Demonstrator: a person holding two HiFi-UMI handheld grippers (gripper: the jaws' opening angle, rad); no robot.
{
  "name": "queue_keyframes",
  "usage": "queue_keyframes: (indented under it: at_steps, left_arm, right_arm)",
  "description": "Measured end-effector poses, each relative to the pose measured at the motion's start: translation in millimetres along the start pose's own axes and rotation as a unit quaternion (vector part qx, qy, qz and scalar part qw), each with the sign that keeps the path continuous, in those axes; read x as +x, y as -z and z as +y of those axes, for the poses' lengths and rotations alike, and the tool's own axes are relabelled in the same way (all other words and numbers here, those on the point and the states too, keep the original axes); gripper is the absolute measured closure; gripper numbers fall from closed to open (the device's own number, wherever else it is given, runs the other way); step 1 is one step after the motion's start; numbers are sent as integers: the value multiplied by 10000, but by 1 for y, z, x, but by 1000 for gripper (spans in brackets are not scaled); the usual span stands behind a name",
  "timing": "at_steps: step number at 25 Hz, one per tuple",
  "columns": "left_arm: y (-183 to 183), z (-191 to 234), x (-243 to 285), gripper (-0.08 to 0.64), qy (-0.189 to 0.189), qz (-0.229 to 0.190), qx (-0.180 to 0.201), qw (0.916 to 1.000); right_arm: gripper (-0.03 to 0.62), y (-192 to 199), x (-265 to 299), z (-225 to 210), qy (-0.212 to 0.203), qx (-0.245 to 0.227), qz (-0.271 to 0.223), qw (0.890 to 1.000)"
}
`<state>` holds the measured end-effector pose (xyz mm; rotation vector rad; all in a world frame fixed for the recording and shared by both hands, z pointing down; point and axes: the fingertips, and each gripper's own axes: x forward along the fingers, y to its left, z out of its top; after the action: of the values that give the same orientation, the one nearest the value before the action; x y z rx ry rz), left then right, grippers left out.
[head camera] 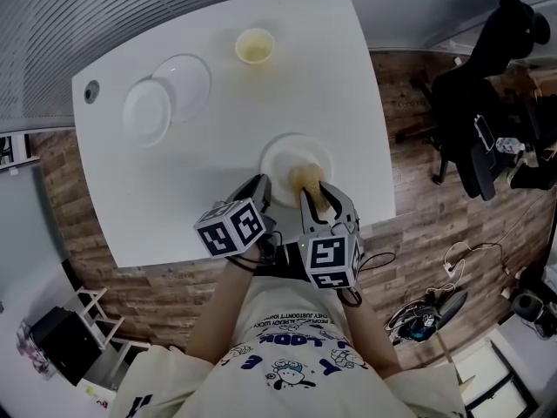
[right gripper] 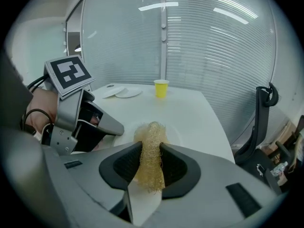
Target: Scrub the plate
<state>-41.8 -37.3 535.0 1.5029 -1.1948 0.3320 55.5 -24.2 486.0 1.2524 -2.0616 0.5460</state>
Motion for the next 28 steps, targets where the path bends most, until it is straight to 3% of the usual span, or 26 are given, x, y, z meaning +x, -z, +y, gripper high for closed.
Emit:
queue_keyframes:
  at_steps: [9, 28]
  left_arm:
    - [0, -1, -1, 503, -15, 7, 59, 10000]
    - [1, -2, -1, 502, 48, 17, 158, 9999]
  right_arm:
    - [485, -2, -1, -16, 133, 316, -56, 9994]
    - [485, -21, 10, -52, 612, 372, -255, 9971]
